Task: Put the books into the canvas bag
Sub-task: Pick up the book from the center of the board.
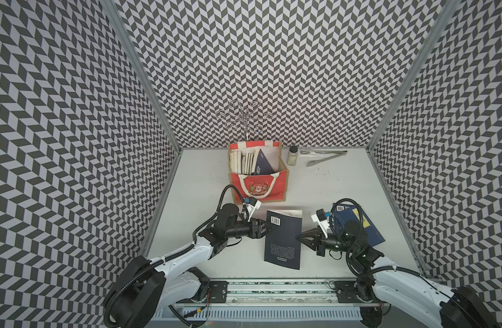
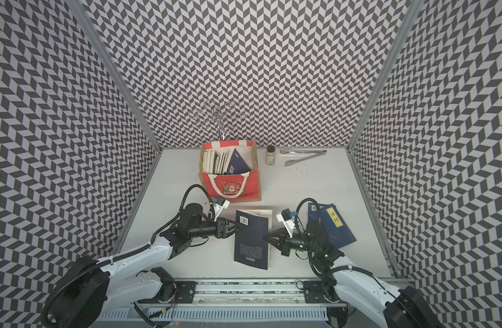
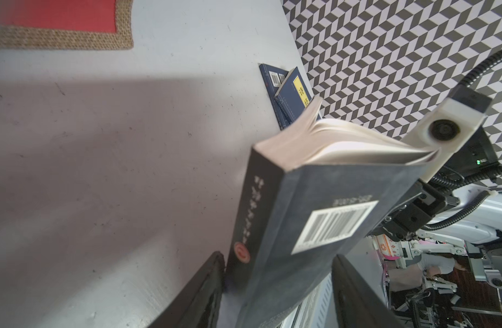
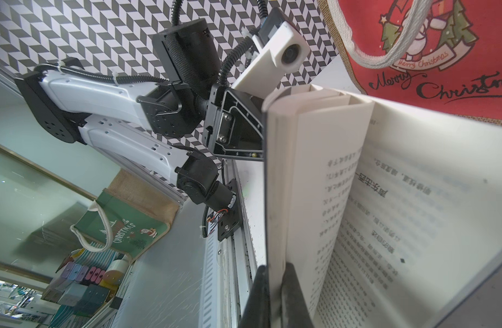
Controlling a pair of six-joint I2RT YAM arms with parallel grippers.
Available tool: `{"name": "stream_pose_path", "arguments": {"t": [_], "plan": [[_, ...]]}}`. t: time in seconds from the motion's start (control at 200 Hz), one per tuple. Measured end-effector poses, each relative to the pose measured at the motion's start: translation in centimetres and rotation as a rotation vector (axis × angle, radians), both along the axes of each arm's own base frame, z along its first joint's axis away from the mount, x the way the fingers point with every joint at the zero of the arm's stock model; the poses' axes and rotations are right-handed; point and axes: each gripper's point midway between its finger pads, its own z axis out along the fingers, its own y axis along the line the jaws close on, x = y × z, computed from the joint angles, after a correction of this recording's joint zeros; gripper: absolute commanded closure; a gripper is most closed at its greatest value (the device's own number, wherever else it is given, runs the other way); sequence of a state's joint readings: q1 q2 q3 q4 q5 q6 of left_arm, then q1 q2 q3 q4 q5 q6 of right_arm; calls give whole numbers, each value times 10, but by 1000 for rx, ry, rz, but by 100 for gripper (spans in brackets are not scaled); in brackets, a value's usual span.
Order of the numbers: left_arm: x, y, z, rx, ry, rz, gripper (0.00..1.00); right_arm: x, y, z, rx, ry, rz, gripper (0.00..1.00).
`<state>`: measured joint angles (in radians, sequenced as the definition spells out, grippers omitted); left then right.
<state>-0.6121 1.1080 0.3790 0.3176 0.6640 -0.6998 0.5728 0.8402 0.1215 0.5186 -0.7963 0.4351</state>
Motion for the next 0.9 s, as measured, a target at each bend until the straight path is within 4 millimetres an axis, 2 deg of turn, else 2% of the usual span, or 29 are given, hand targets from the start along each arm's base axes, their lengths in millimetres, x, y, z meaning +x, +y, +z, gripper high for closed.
{"name": "stream_pose_path", "arguments": {"t": [0.055,0.205,0.285,0.516,0.686,0.781,0.841,0.901], "plan": [[0,0,2,-9,-6,0,42,0,0,0,1,0,1,100],[0,0,3,-14,-6,5,63,4,0,-2,-9,4,-12,100],[1,1,8,-23,-19,10,70,10,0,-3,-17,7,-34,100],[-2,1,25,-63,-65,0,69,33,-9,-15,-56,41,-159,100],[-10,-4,33,-96,-77,-47,71,32,-8,-12,-43,38,-148,100],[-12,-5,35,-105,-76,-58,84,32,-8,-13,-46,40,-146,100],[-12,-6,35,-106,-76,-61,100,33,-8,-14,-48,43,-145,98],[-12,-6,36,-103,-84,-63,100,33,-8,-16,-51,48,-147,96]]}}
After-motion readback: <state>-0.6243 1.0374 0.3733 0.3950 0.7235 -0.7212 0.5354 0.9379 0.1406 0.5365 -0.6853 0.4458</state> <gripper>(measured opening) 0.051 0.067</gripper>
